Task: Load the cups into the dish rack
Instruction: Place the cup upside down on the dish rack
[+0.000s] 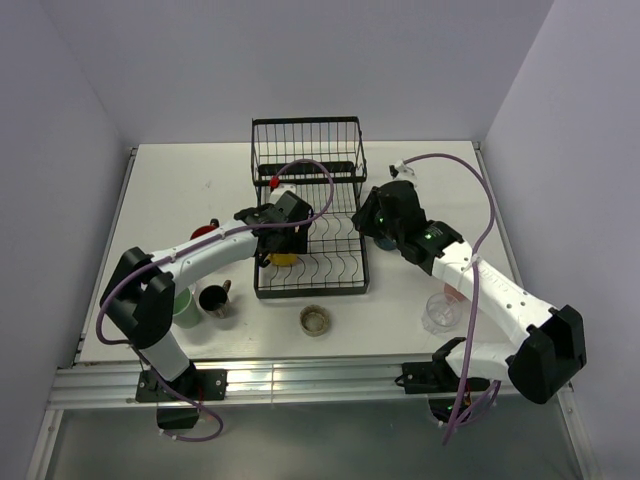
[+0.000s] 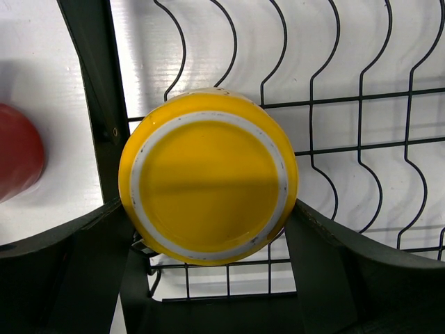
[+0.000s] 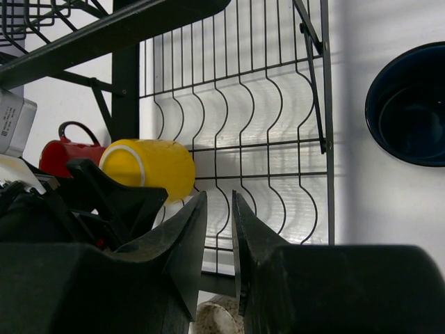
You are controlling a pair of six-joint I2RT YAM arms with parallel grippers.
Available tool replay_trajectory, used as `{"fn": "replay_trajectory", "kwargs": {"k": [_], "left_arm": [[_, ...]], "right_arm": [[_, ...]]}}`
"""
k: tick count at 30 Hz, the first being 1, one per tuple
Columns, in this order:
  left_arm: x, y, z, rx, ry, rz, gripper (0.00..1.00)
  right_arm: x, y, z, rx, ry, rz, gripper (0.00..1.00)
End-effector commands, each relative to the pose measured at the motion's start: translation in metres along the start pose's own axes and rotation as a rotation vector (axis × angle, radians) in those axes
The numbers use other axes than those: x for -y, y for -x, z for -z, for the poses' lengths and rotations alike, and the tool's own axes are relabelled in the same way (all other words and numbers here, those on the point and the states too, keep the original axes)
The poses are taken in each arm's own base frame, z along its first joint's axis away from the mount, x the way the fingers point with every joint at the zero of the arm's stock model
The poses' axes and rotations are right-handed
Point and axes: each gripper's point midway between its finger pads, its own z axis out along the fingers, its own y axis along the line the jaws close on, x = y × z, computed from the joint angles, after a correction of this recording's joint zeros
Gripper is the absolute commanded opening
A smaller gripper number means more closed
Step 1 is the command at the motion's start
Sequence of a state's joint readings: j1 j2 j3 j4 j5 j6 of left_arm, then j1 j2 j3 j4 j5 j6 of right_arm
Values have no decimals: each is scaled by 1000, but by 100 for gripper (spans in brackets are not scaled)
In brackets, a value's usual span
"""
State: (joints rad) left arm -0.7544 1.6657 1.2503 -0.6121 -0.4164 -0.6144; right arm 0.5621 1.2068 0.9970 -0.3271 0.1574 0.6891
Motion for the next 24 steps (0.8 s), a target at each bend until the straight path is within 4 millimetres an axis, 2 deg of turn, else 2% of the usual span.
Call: {"fn": "replay_trajectory", "kwargs": {"k": [1,4,8,11,18,24], "left_arm": [[7,32,7,92,-4,42,16],[7,32,7,92,-4,42,20],[7,30,5,85,-4,41,38],[8,30,4,82,-4,39,46],[1,26,8,84,10,40,62],[2,23,8,84,-8,40,75]], "right_arm": [[-8,21,4,52,6,3,28],[-9,20,3,47,8,4,29],[-9,19,2,42,9,7,29],[-6,18,2,44,-3,12,31],[-10,19,2,38,10,11,33],[-9,19,1,37,5,10,35]]}}
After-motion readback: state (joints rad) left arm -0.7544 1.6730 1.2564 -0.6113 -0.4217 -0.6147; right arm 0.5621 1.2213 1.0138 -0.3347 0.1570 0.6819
